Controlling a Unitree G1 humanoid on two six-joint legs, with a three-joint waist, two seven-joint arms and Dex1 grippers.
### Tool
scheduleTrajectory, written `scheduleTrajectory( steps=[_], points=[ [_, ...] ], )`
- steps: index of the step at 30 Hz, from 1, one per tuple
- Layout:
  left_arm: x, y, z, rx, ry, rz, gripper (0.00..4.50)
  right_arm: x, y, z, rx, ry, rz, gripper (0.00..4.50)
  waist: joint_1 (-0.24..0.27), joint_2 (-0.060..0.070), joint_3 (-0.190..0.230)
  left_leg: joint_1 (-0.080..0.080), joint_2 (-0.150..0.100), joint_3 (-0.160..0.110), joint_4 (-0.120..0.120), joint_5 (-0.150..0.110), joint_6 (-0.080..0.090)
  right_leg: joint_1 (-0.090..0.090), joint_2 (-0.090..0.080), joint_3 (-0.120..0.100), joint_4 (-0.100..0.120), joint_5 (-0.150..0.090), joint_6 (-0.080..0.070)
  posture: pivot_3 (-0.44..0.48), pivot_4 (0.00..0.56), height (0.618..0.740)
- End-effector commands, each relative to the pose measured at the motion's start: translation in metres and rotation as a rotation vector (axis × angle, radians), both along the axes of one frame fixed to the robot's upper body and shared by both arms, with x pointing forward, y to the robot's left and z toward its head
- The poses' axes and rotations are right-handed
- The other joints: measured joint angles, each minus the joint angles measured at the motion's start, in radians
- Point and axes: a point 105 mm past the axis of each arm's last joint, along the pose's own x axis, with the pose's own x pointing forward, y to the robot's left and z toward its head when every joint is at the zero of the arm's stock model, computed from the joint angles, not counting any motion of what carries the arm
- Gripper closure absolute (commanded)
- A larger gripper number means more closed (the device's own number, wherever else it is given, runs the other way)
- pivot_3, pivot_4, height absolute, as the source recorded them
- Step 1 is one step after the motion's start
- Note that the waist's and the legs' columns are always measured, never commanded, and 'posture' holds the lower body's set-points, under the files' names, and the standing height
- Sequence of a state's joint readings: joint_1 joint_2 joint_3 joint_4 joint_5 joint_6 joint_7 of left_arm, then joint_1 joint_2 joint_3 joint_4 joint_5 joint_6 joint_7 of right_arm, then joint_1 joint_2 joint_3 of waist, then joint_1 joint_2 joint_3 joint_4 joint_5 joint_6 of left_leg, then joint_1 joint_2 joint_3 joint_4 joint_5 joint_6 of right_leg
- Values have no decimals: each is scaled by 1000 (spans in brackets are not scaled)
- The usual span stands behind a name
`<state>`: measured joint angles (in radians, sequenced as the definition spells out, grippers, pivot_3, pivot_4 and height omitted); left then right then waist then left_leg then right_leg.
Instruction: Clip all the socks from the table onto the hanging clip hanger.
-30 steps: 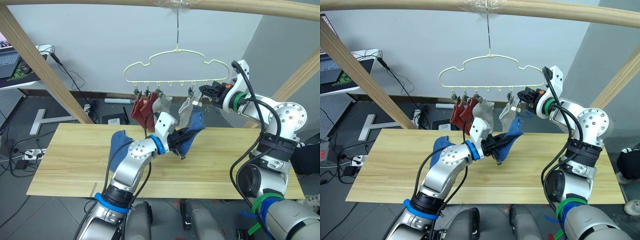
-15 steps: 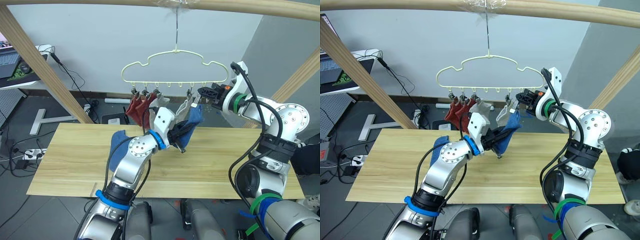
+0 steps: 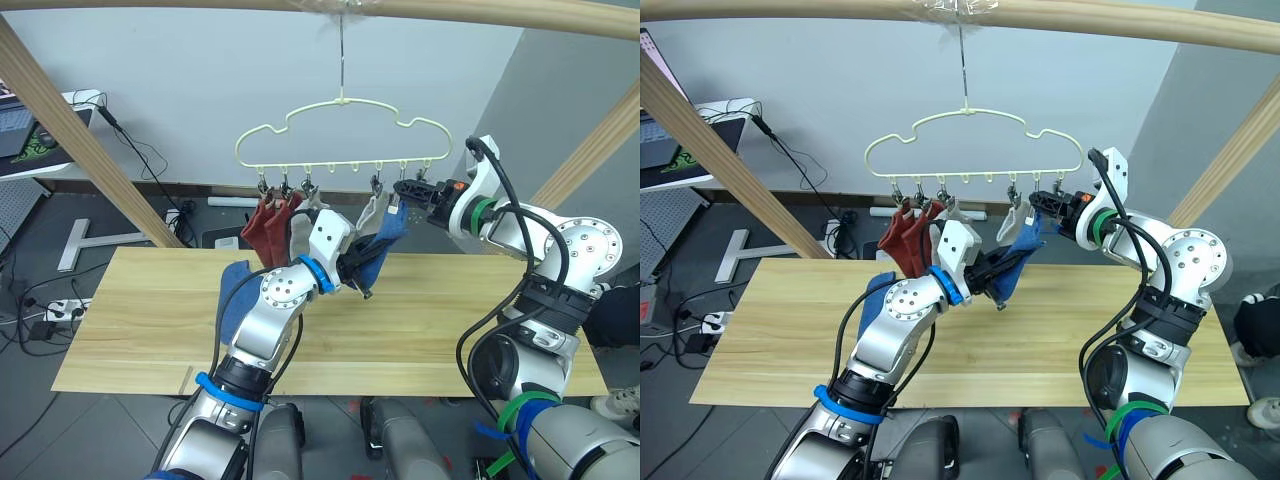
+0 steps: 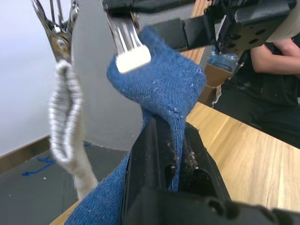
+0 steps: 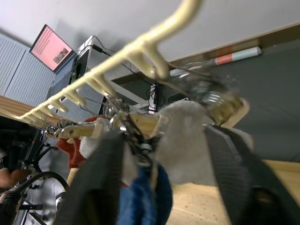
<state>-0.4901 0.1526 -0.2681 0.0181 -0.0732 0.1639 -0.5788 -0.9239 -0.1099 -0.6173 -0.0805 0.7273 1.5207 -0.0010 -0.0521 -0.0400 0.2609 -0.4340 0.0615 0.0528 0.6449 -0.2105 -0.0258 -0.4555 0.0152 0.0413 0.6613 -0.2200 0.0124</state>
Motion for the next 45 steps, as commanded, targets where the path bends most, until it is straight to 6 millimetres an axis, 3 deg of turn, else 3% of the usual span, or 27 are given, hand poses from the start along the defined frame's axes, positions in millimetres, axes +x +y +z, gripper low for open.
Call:
scheduleTrajectory(
  steps=[1,2,6,10,15,19,21,27,30,33,40,43,45],
  points=[
    [-3,-6,14,-24,-53,-28,4500,-3,-6,21,33,-86,-1,327,-5,0,0,0,0,0,0,0,0,0,0,0,0,0,0,-93,235,740],
    [-3,-6,13,-26,-50,-29,4500,-3,-6,24,41,-97,2,29,-6,0,0,0,0,0,0,0,0,0,0,0,0,0,0,-93,235,740],
    [-1,-7,14,-52,-27,-28,4500,-7,-9,31,4,-156,-2,29,-10,0,0,0,0,0,0,0,0,0,1,0,1,0,0,-106,240,740],
    [3,-8,10,-122,57,-37,3442,-22,-14,36,-110,-278,-13,0,-12,0,0,0,0,0,0,0,0,0,1,0,-1,0,0,-119,245,740],
    [6,1,-4,-145,134,-8,1814,-27,-27,20,-259,-351,-108,0,-21,0,0,0,0,0,-1,0,0,0,1,1,-1,0,0,-126,248,740],
    [6,10,-9,-115,131,12,500,-30,-26,14,-308,-397,-139,0,-36,0,0,0,0,1,0,0,0,0,1,1,0,0,0,-126,254,740],
    [5,24,-10,-100,127,47,23,-31,-24,6,-362,-426,-168,0,-38,0,0,1,0,1,0,0,0,0,1,2,1,0,0,-118,258,740],
    [-6,55,-4,-62,96,85,23,-29,-21,-6,-426,-498,-256,0,-39,0,0,2,1,0,-1,0,0,-1,3,2,2,0,0,-97,268,740],
    [-11,69,7,-74,83,105,0,-28,-17,-11,-443,-531,-287,617,-35,0,0,2,1,0,-1,0,0,-1,2,2,1,0,0,-80,274,740],
    [-19,77,18,-80,68,104,0,-27,-11,-13,-471,-567,-310,1628,-33,0,0,2,1,1,0,0,0,-1,0,2,1,0,0,-76,274,740],
    [-28,87,32,-88,54,113,0,-25,0,-9,-478,-636,-317,1628,-31,0,1,2,1,2,0,0,0,0,0,2,0,0,0,-66,275,740],
    [-32,94,44,-87,42,109,0,-16,-2,-8,-480,-644,-357,2241,-32,0,1,2,1,1,-1,0,0,-1,1,2,0,0,0,-66,275,740],
    [-33,95,45,-78,41,105,0,-12,-2,-8,-486,-652,-365,2241,-31,0,1,2,1,1,-1,0,0,-1,1,2,1,0,0,-35,275,740]
  ],
)
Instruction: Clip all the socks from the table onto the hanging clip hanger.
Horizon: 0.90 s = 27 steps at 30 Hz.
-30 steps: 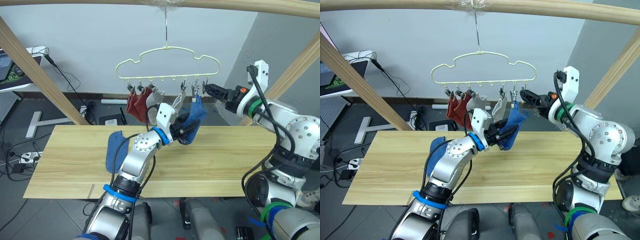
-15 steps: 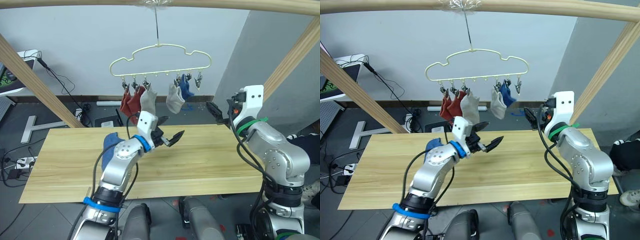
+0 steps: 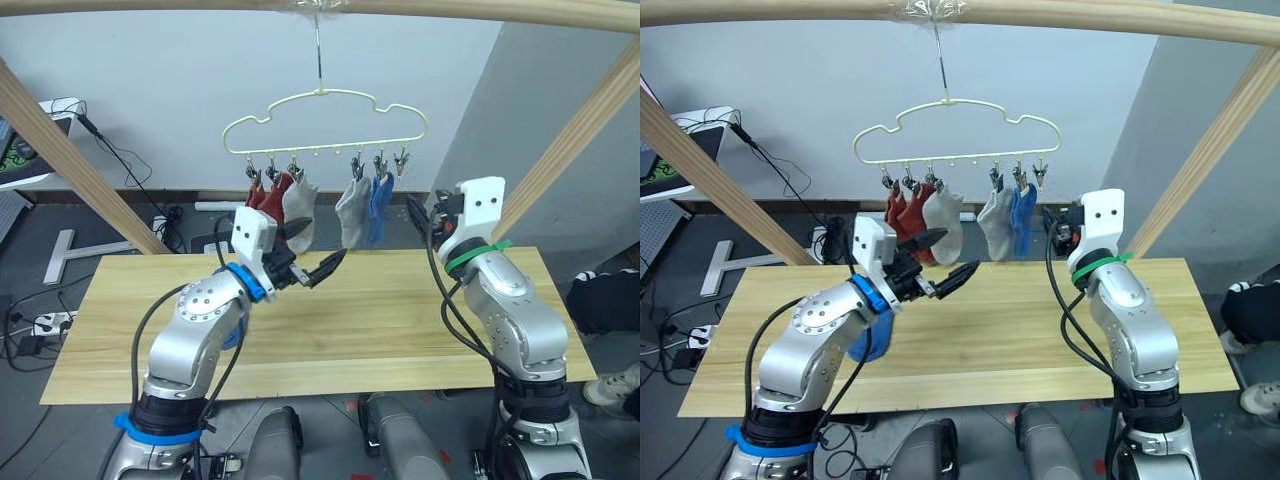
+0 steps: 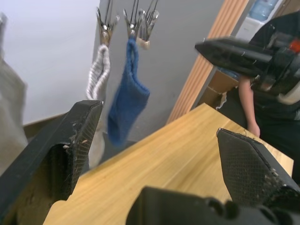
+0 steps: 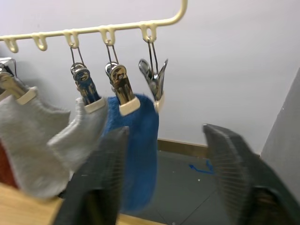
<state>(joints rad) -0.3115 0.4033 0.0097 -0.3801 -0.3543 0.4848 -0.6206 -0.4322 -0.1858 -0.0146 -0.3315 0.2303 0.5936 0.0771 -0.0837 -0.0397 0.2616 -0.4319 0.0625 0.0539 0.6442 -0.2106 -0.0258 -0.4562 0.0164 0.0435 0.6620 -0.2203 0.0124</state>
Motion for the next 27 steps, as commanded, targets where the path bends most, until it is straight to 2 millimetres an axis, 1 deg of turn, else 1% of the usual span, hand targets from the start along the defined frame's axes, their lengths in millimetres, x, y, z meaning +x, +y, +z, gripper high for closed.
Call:
scheduleTrajectory(
  steps=[1,5,6,11,12,14,16,22,27],
  points=[
    [-7,-1,15,-2,-53,-26,0,6,-1,19,-5,-91,-21,2241,2,0,0,0,0,0,0,0,0,0,0,0,0,0,0,-35,275,740],
    [-8,-5,16,-1,-60,-32,0,13,-1,21,-6,-110,-26,2241,4,0,0,0,0,0,0,0,0,0,0,0,-1,0,0,-35,275,740],
    [-9,-8,19,-6,-71,-37,0,15,1,22,-4,-115,-24,2241,5,0,0,0,0,0,0,0,0,0,0,0,-1,0,0,-18,272,740],
    [-14,-18,30,-31,-102,-71,0,26,6,24,-1,-129,-18,2241,9,0,0,0,0,1,0,0,0,0,0,0,-1,0,0,-18,272,740],
    [-14,-18,31,-32,-103,-74,0,27,6,25,0,-131,-19,2241,11,0,0,0,0,1,0,0,0,0,0,0,-1,0,0,-6,269,740],
    [-16,-18,39,-61,-110,-88,0,30,8,26,-1,-138,-16,2241,14,0,0,0,0,0,0,0,0,0,0,0,-1,0,0,-6,269,740],
    [-17,-20,43,-75,-107,-102,0,34,10,26,-5,-138,-11,2241,18,0,0,0,0,0,0,0,0,0,0,0,-1,0,0,-6,269,740],
    [-19,-23,44,-82,-96,-106,0,41,14,29,-1,-152,-6,2241,28,0,0,0,0,0,0,0,0,0,0,0,-1,0,0,3,265,740],
    [-19,-22,49,-92,-102,-96,0,47,18,31,9,-156,-6,2241,31,0,0,0,0,1,0,0,0,0,0,0,-1,0,0,17,262,740]
  ],
)
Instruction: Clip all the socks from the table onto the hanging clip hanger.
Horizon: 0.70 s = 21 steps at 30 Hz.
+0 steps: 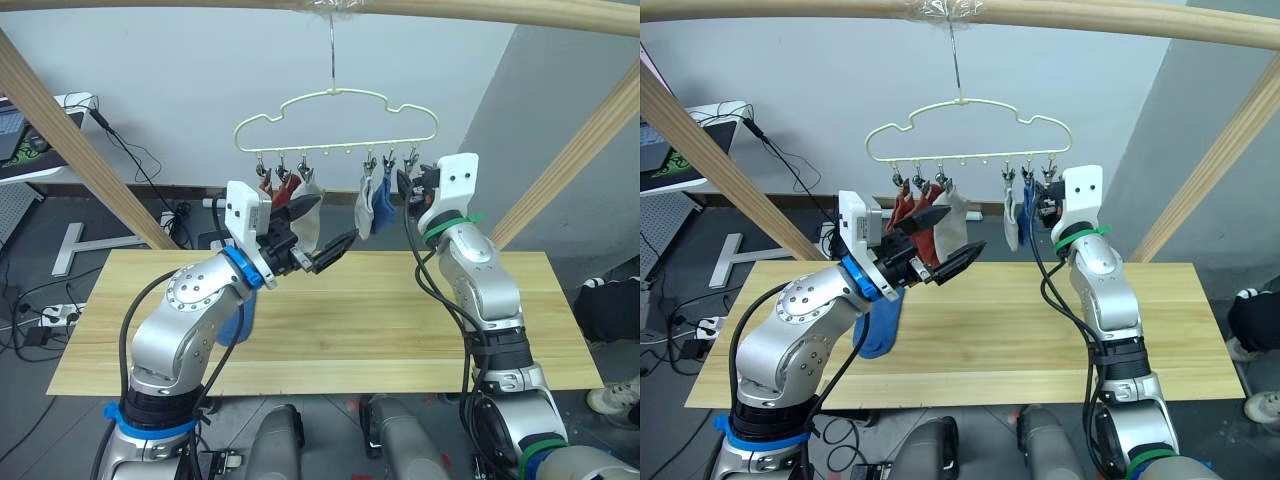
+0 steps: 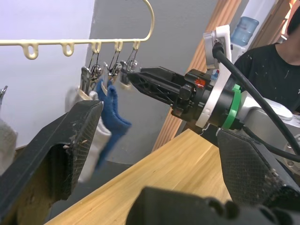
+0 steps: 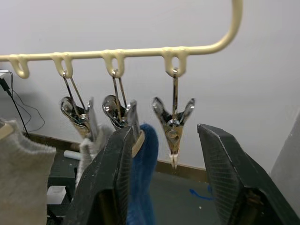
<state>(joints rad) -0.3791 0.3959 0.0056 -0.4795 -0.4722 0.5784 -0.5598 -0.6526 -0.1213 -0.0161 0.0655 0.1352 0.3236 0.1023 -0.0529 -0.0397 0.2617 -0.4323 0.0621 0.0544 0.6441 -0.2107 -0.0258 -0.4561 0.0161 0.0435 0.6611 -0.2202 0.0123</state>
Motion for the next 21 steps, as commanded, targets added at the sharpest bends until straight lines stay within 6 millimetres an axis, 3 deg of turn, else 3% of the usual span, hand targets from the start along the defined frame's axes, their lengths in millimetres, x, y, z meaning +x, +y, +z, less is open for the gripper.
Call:
scheduleTrajectory(
  steps=[1,21],
  points=[
    [-8,-3,18,-20,-65,-20,0,1,1,17,8,-65,-7,2241,1,0,0,0,0,0,0,0,0,0,0,0,0,0,0,17,262,740],
    [-7,-4,18,-15,-65,-12,0,10,-1,17,-4,-71,-15,2241,4,0,0,0,0,0,0,0,0,0,0,0,0,0,0,25,269,740]
  ],
)
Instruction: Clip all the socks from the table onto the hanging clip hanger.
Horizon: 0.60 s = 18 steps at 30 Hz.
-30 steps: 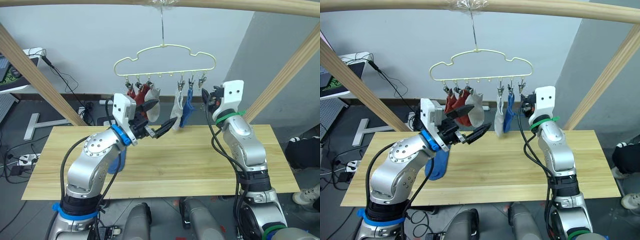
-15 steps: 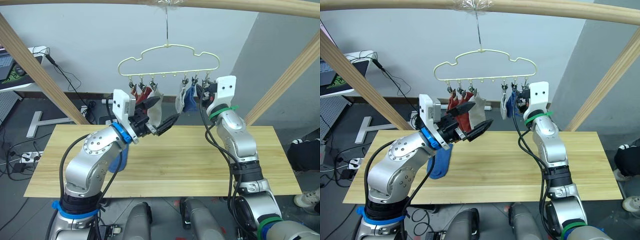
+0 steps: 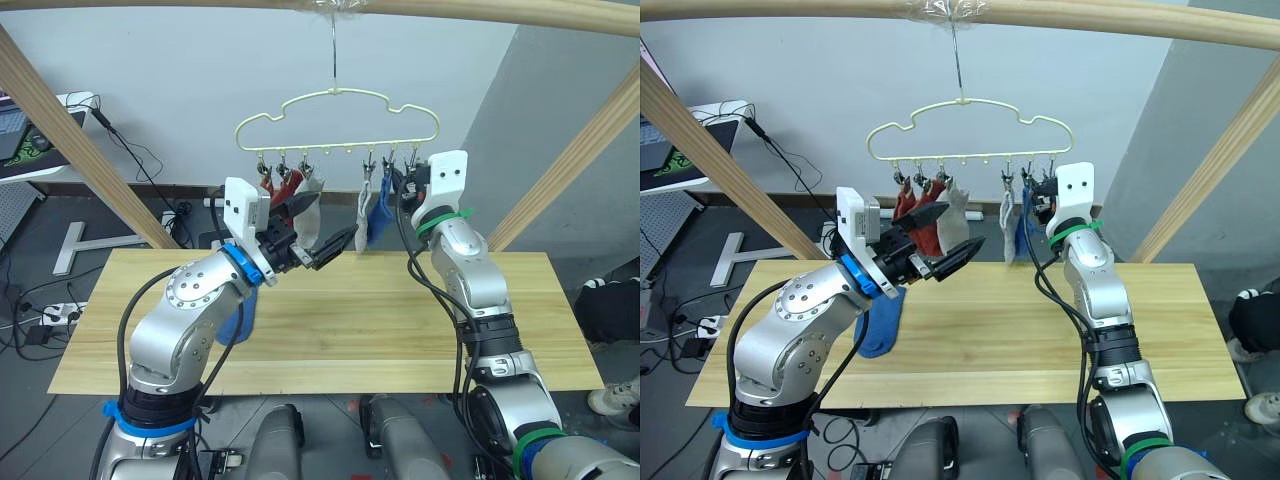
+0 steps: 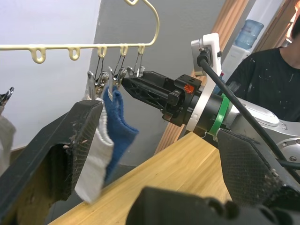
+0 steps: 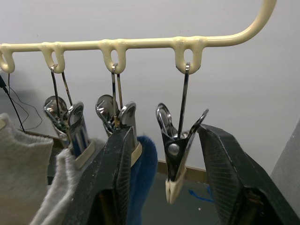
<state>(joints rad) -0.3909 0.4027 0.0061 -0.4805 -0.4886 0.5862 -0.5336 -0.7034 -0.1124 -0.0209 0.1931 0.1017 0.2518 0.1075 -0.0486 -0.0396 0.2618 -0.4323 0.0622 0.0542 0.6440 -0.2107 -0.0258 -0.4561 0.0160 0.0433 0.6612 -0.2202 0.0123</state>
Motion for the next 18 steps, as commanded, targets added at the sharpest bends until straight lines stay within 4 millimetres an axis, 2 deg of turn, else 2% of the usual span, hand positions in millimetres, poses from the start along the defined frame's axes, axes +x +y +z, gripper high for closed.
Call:
scheduleTrajectory(
  steps=[1,18],
  points=[
    [-9,-4,15,-7,-64,-26,0,-2,-3,21,16,-73,-5,2241,0,0,0,0,0,0,0,0,0,0,0,0,0,0,0,22,270,740],
    [-6,-12,29,-17,-106,-51,0,4,6,30,28,-93,22,2241,4,0,0,0,0,0,0,0,0,0,0,0,0,0,0,23,272,740]
  ],
)
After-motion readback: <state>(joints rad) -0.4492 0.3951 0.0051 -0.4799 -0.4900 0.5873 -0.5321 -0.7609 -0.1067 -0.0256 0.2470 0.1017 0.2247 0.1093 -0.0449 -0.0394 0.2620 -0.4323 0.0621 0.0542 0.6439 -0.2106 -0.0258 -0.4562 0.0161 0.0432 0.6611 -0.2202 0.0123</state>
